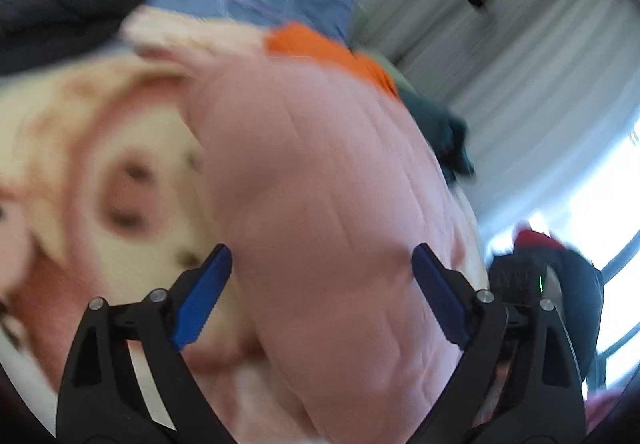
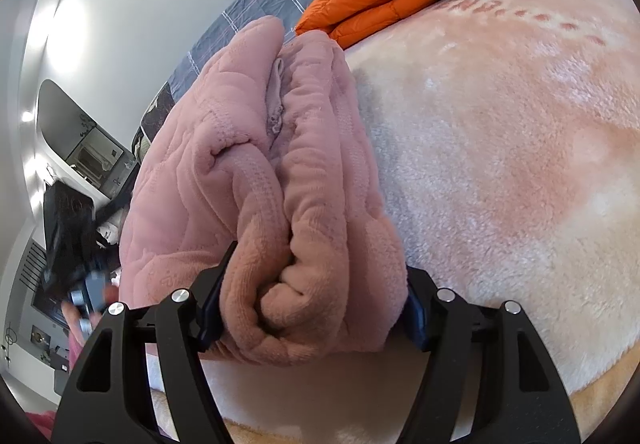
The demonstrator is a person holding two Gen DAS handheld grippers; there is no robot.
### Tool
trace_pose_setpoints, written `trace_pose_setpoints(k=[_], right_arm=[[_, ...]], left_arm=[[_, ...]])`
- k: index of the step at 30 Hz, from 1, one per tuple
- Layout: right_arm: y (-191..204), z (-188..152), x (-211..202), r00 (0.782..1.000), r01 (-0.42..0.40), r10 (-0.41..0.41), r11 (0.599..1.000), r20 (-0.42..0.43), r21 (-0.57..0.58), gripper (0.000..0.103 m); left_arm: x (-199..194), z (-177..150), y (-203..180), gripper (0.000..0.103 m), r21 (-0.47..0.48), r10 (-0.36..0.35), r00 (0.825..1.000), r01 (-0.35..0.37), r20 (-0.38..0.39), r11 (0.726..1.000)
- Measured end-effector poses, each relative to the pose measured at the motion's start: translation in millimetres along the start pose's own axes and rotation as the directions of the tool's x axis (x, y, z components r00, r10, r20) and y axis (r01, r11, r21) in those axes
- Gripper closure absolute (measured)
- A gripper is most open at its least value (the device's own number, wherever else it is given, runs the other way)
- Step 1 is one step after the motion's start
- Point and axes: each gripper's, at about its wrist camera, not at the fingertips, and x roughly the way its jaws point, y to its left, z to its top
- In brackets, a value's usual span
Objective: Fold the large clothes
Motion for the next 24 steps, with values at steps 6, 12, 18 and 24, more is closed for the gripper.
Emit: trace_pose_setpoints(k=[6, 12, 18, 24], right_arm=[[-1, -2, 1, 1.000, -0.001, 0.001, 1.000, -0.002, 0.005, 0.034], [-4, -2, 1, 1.000, -0.014, 0.014, 1.000, -0.005, 0.009, 0.030], [5, 1, 1, 1.000, -0.002, 0.002, 1.000, 0.005, -0.025, 0.044], [25, 2, -21, 0.998, 0.008, -0.003, 0.998, 0.063, -0.070, 0.057]], left_arm=[[27, 59, 46, 0.002, -0.192, -0.027, 1.000, 0.024, -0.013, 0.981], [77, 83, 59, 0.002, -0.206, -0.039, 0.997, 0.024, -0.071, 0.978], [75, 77, 45, 0.049, -0.150, -0.054, 0.998, 0.048, -0.036, 0.987], [30, 82, -9, 0.062, -0.021, 0.015, 0.998, -0.013, 0.064, 1.000]])
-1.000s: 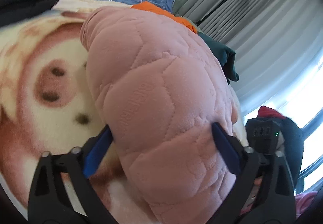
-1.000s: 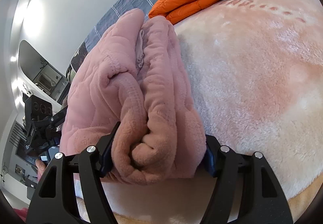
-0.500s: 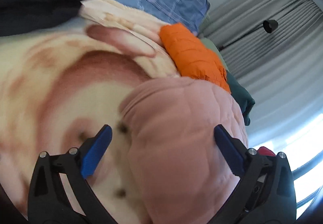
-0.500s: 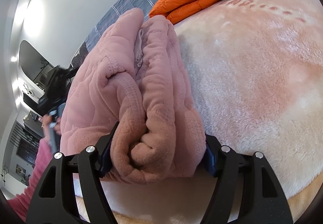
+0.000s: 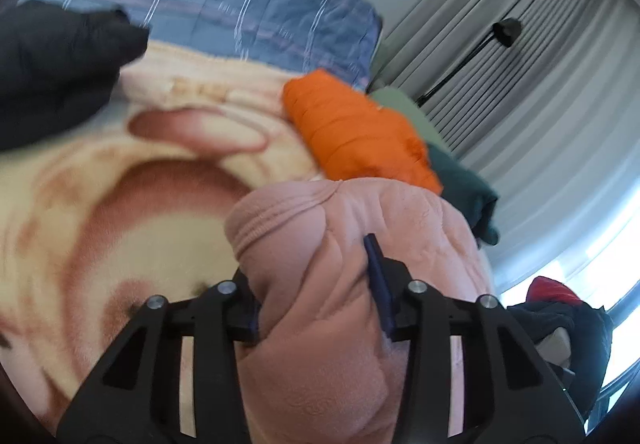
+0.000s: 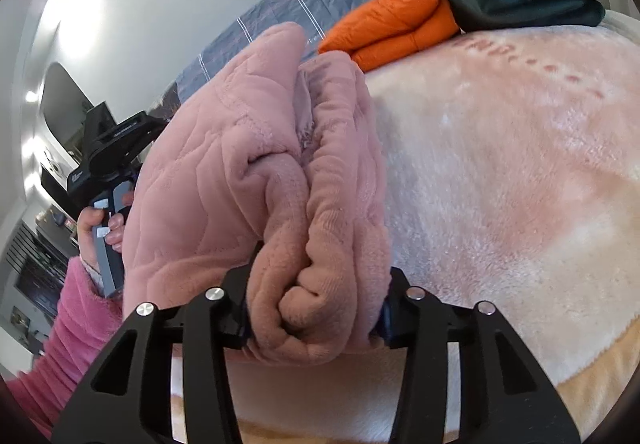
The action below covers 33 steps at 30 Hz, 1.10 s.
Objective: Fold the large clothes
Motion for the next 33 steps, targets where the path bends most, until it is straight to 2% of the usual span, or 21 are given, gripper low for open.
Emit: trace_pose_setpoints(k=[2, 4, 8, 13, 16, 21, 24, 29, 33], right_arm=[[4, 2, -8, 0.999, -0.032, 0.032, 0.999, 0.014, -0.004, 0.057], [13, 5, -15, 0.998, -0.048, 0.049, 0.998, 0.030, -0.038, 0.057], [30, 20, -23, 0.996, -0.071, 0.075, 0.993, 0.039, -0.098, 0.057], [52, 67, -4, 0.993, -0.105, 0.113, 0.979, 0.041, -0.175, 0.057], [58, 106, 23, 0.987, -0.154, 0.160, 0.973, 0.025, -0.170, 0.057], [68, 160, 63, 0.985, -0.166, 0.172, 0.973, 0.027, -0.163, 0.058], [67, 191, 92, 0.984, -0.161, 0.169, 0.976, 0.046, -0.144, 0.057], [53, 227, 156, 0.986, -0.152, 0.157, 0.984, 0.055, -0.088, 0.057], [34, 239, 226, 0.994, -0.103, 0.104, 0.994, 0.030, -0.031, 0.057]], left_arm=[[-14, 4, -12, 0.062, 0.026, -0.005, 1.000, 0.004, 0.029, 1.000], [-30, 9, -28, 0.062, 0.082, 0.020, 0.998, -0.024, 0.056, 0.996], [-50, 27, -48, 0.062, 0.118, 0.034, 0.996, -0.044, 0.085, 0.992], [-67, 66, -72, 0.062, 0.199, 0.089, 0.980, -0.124, 0.177, 0.972], [-66, 107, -75, 0.062, 0.200, 0.149, 0.964, -0.194, 0.220, 0.960], [-43, 178, -83, 0.062, 0.226, 0.252, 0.931, -0.313, 0.264, 0.922], [-23, 213, -86, 0.062, 0.252, 0.285, 0.911, -0.363, 0.298, 0.897], [21, 251, -78, 0.062, 0.287, 0.339, 0.885, -0.431, 0.319, 0.855], [74, 272, -49, 0.061, 0.292, 0.415, 0.853, -0.504, 0.317, 0.813]])
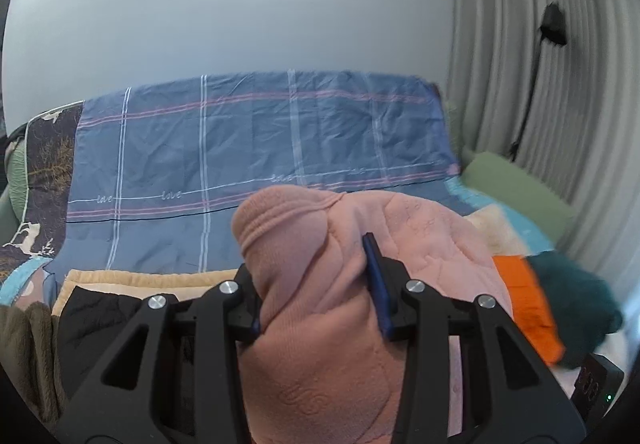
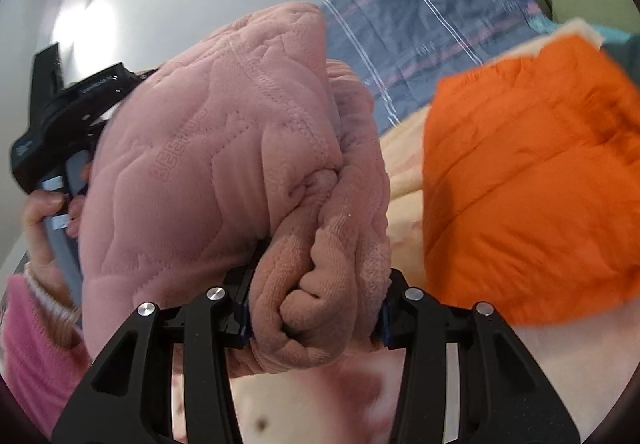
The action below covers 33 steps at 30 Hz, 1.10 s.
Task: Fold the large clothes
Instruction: 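Carry the pink bundle with both grippers and set it beside the orange jacket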
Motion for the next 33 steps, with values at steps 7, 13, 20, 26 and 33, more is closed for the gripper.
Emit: trace_pose_setpoints(k=[7, 13, 20, 26, 33], right_arm=[[-11, -31, 72, 0.962, 0.259, -0.268, 0.956, -0.045, -0.139, 0.050], [-7, -38, 70, 0.957, 0.283, -0.290, 0.949, -0.030, -0.140, 0.047], [-9, -42, 56, 0.953, 0.291, -0.295, 0.954, -0.068, -0.066, 0.046], [-5, -46, 52, 0.945, 0.320, -0.318, 0.947, -0.082, 0.014, 0.047], [2, -49, 50, 0.927, 0.373, -0.365, 0.921, -0.087, 0.109, 0.050]], left_arm=[[129, -108, 30, 0.057, 0.054, 0.306, 0.930, -0.302, -0.205, 0.952], [102, -112, 55, 0.049, -0.003, 0.225, 0.959, -0.229, -0.172, 0.973], [-3, -145, 0, 0.013, 0.144, 0.062, 0.990, -0.043, -0.128, 0.989], [-63, -244, -33, 0.011, 0.414, 0.142, 0.980, -0.071, -0.143, 0.907], [-6, -262, -18, 0.028, 0.425, 0.256, 0.942, -0.146, -0.215, 0.893]])
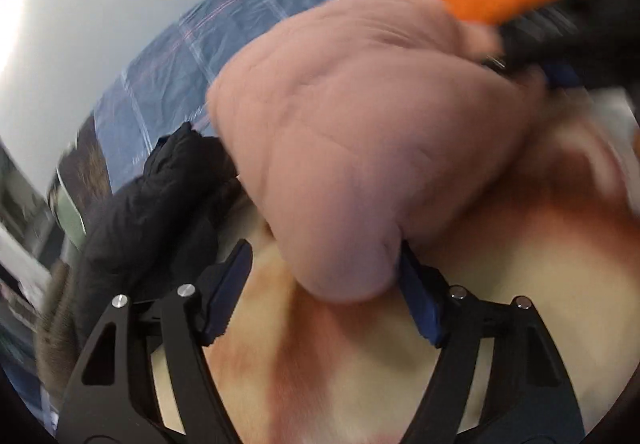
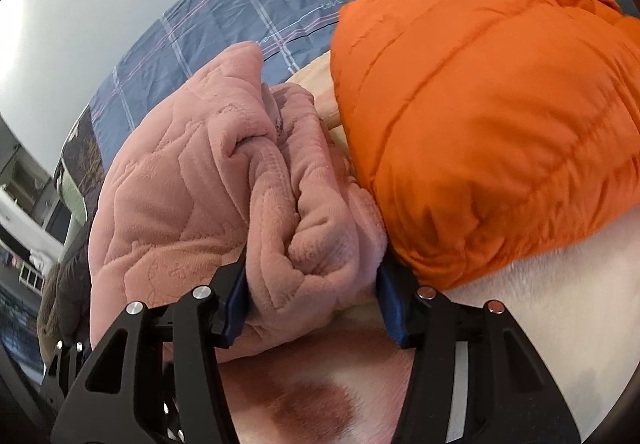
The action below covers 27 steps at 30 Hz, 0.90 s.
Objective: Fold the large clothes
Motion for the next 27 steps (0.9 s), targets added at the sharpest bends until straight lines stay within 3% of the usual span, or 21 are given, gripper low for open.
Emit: trace_pose_setpoints(k=[5, 8, 10, 13, 18, 23, 27], right_arm=[[5, -5, -2, 1.000, -0.001, -0.002, 0.989, 0.024, 0.149, 0.051], [13, 2, 9, 0.999, -0.019, 0.011, 0.984, 0.046, 0.178, 0.044], [19, 10, 19, 0.999, -0.031, 0.029, 0.994, 0.026, 0.104, 0.034], [14, 14, 8, 0.997, -0.082, 0.082, 0.996, 0.011, 0.019, 0.027], [11, 8, -29, 0.995, -0.099, 0.100, 0.994, 0.015, -0.053, 0.027], [19, -12, -65, 0.997, -0.066, 0.070, 0.981, 0.014, -0.182, 0.027], [19, -30, -102, 0.997, -0.024, 0.043, 0.962, 0.064, -0.270, 0.027]], left_arm=[[16, 22, 19, 0.028, 0.008, 0.067, 0.998, -0.067, -0.006, 0.998], [34, 34, 33, 0.029, -0.068, 0.091, 0.994, -0.095, -0.053, 0.993], [42, 30, 39, 0.030, -0.110, 0.053, 0.994, -0.064, -0.098, 0.992], [33, 10, 42, 0.033, -0.118, -0.020, 0.995, 0.008, -0.098, 0.993], [-1, -18, 46, 0.027, -0.147, -0.093, 0.994, 0.083, -0.064, 0.986], [-42, -26, 57, 0.021, -0.211, -0.131, 0.991, 0.129, 0.005, 0.969], [-75, -29, 61, 0.016, -0.256, -0.169, 0.984, 0.177, 0.055, 0.950]])
